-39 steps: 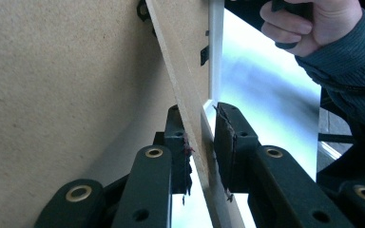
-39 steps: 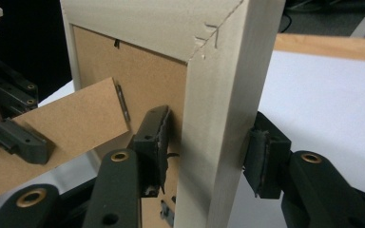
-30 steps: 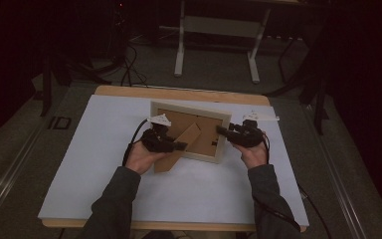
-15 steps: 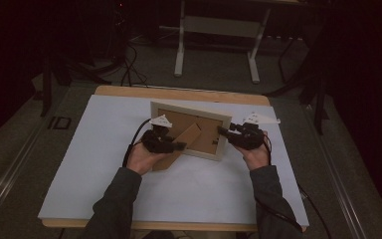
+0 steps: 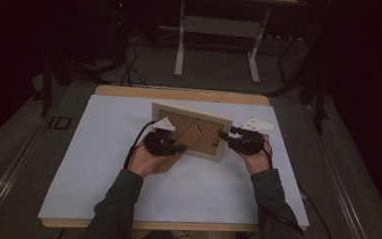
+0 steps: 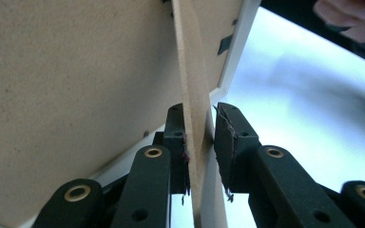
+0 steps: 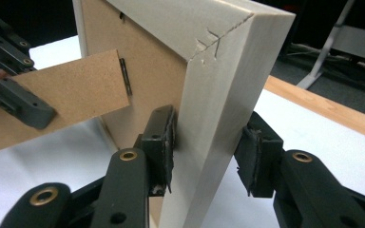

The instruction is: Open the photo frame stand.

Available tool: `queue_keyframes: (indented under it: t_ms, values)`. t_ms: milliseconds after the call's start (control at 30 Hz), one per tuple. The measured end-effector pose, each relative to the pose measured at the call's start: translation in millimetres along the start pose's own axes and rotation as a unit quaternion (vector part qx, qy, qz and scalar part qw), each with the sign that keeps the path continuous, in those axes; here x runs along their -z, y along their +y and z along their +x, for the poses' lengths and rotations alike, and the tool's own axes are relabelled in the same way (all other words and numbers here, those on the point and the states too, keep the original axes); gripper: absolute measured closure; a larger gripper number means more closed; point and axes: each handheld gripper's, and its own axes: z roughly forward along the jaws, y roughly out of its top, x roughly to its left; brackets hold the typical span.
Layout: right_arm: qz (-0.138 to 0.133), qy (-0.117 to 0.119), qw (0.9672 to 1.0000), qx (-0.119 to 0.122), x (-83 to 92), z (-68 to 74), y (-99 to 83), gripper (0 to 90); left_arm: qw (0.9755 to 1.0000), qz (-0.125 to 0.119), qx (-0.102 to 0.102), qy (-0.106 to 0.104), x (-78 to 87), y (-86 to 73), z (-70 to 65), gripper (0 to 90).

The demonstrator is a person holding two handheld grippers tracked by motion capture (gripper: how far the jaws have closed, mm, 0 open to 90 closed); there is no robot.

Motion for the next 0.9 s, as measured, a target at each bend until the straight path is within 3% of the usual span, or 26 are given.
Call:
queue_keyframes:
  t_ms: [167, 467, 700, 900]
  values:
    - [0.001, -0.017, 0.9995, 0.026, -6.7, 2.4, 5.6, 59.9, 1.0, -0.003, 0.005, 0.007, -4.7, -0.5, 2.0, 79.1]
    - [0.002, -0.033, 0.999, 0.029, -18.2, 1.0, 9.1, 59.2, 0.9998, -0.007, 0.014, 0.009, -7.0, 0.4, 3.6, 80.3]
    - [-0.002, -0.025, 0.999, 0.038, -12.2, 7.9, 5.4, 60.2, 0.9999, 0.003, 0.01, 0.006, -6.6, -9.2, 2.4, 78.9]
    - [-0.003, -0.018, 0.9989, 0.042, -9.1, 10.2, 3.4, 60.9, 0.9997, -0.009, 0.021, -0.012, -4.5, -13.3, 3.2, 74.3]
